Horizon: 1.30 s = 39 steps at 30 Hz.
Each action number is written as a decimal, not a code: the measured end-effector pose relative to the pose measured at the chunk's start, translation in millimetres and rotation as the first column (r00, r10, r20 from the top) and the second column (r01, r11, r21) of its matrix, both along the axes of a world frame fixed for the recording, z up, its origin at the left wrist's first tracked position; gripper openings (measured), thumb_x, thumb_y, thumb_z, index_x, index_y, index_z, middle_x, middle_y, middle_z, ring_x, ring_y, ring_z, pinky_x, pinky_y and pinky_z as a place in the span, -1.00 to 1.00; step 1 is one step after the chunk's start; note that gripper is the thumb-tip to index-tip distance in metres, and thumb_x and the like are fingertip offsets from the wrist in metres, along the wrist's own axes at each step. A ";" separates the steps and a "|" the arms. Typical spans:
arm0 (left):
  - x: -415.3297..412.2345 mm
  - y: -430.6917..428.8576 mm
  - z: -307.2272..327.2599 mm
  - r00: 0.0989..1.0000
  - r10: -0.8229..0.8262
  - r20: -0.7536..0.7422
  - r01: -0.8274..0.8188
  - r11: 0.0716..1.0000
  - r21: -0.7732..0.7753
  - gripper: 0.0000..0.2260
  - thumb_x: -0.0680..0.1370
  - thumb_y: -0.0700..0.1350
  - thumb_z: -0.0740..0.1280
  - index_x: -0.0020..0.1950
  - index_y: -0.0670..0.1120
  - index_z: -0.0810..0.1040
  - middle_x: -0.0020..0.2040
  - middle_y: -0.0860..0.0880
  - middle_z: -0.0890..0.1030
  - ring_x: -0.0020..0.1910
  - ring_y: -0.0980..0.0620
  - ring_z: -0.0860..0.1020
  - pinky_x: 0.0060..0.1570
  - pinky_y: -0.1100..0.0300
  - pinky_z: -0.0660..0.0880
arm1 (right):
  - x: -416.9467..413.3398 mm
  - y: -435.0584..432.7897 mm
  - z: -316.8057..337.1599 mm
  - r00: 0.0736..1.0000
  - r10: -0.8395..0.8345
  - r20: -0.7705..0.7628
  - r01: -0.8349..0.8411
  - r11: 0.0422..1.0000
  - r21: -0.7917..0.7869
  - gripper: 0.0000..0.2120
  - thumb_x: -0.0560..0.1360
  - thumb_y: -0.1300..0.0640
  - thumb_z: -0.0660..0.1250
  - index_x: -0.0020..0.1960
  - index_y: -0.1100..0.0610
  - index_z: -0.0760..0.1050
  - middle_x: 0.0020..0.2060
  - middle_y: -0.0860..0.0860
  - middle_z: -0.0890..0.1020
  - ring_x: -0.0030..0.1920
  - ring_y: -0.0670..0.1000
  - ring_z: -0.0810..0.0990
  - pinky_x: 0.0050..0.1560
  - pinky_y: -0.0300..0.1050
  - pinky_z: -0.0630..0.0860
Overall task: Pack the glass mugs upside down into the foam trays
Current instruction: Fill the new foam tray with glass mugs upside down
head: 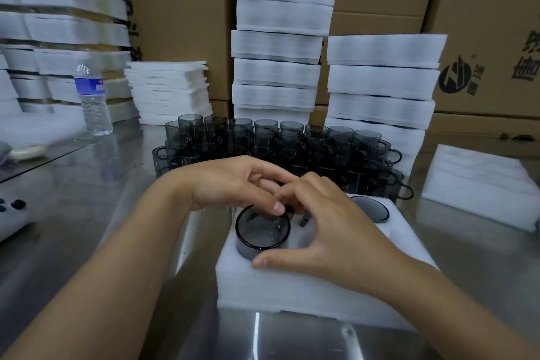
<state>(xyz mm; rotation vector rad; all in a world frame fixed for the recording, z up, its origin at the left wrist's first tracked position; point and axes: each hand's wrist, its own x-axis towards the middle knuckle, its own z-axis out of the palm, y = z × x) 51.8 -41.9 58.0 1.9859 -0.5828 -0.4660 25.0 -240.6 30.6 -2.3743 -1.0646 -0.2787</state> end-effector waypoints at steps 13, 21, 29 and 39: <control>2.0 3.1 1.8 0.999 0.046 0.010 -0.047 0.993 0.105 -0.50 0.38 -0.20 0.43 0.31 0.01 0.48 0.08 0.06 0.66 -0.02 0.17 0.62 0.00 0.31 0.49 | 3.8 -0.1 -3.9 0.995 0.007 -0.096 -0.018 0.994 -0.111 -0.41 0.25 -0.47 0.27 0.23 -0.32 0.34 0.10 -0.31 0.34 0.17 -0.25 0.24 0.19 -0.28 0.23; -0.1 26.5 3.6 0.984 0.176 0.001 -0.169 0.942 0.290 -0.74 0.30 -0.13 0.55 -0.07 0.00 0.58 -0.31 0.06 0.50 -0.28 0.10 0.43 -0.22 0.19 0.36 | 3.2 -0.1 -3.5 0.996 -0.016 -0.090 0.004 0.991 -0.131 -0.41 0.29 -0.44 0.28 0.25 -0.25 0.37 0.05 -0.29 0.38 0.12 -0.23 0.27 0.16 -0.30 0.25; 0.4 27.4 2.4 0.975 0.224 -0.002 -0.193 0.847 0.496 -0.70 0.30 0.05 0.53 -0.43 0.03 0.43 -0.45 0.06 0.34 -0.44 0.12 0.28 -0.39 0.27 0.23 | 2.7 1.8 -4.0 0.992 -0.028 -0.122 0.012 0.991 -0.132 -0.44 0.29 -0.41 0.25 0.19 -0.16 0.46 0.02 -0.30 0.41 0.11 -0.23 0.25 0.17 -0.28 0.25; 4.4 26.9 2.5 0.891 0.375 0.256 -0.452 0.794 0.406 -0.60 0.21 0.34 0.46 -0.35 0.04 0.50 -0.48 0.16 0.40 -0.46 0.16 0.35 -0.36 0.25 0.28 | 3.4 1.8 -3.6 0.993 -0.022 -0.120 0.008 0.993 -0.116 -0.47 0.28 -0.42 0.25 0.14 -0.17 0.47 0.02 -0.28 0.45 0.11 -0.22 0.28 0.21 -0.22 0.28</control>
